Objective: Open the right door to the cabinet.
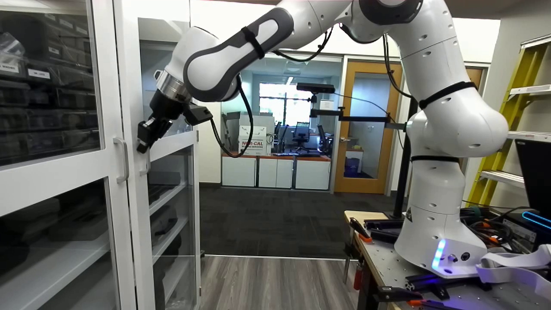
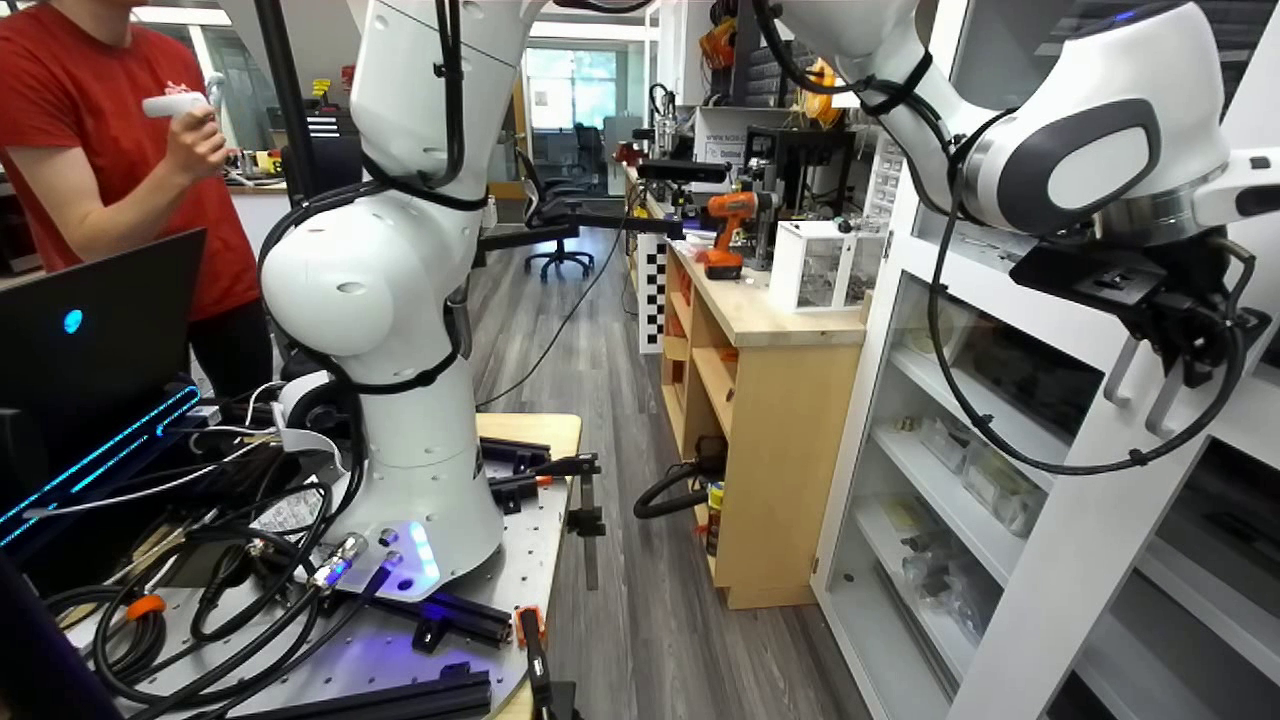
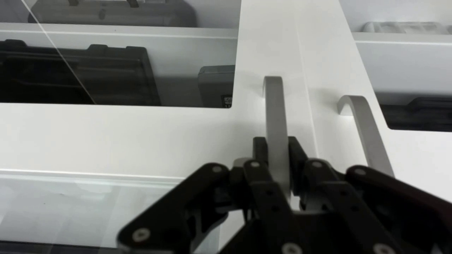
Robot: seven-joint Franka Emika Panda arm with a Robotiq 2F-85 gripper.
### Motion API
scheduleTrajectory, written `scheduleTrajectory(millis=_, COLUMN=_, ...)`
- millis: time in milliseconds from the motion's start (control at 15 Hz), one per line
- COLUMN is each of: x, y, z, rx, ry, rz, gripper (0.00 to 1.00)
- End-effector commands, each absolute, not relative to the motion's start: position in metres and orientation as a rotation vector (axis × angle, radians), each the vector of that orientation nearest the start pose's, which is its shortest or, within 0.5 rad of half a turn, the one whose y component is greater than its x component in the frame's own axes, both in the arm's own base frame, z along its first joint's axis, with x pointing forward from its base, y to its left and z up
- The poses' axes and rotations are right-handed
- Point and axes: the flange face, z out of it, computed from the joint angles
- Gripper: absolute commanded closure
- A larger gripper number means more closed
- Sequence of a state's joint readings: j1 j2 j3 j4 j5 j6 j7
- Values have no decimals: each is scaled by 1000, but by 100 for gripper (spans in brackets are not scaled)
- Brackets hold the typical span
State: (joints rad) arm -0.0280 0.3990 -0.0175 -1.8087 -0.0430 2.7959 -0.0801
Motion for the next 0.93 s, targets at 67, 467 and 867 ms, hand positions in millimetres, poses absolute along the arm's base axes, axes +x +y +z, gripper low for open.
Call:
scheduleTrajectory(millis=67, x=671, y=-40, z=401, rx=-3081, ry=-102, rz=-882, gripper=95)
scheduleTrajectory(millis=467, x=662, y=-55, z=403, rx=-3091, ry=-133, rz=-872, gripper=95)
scheduleTrajectory(millis=867, x=645, y=-75, z=410, rx=-3009, ry=-276, rz=-891, gripper=95)
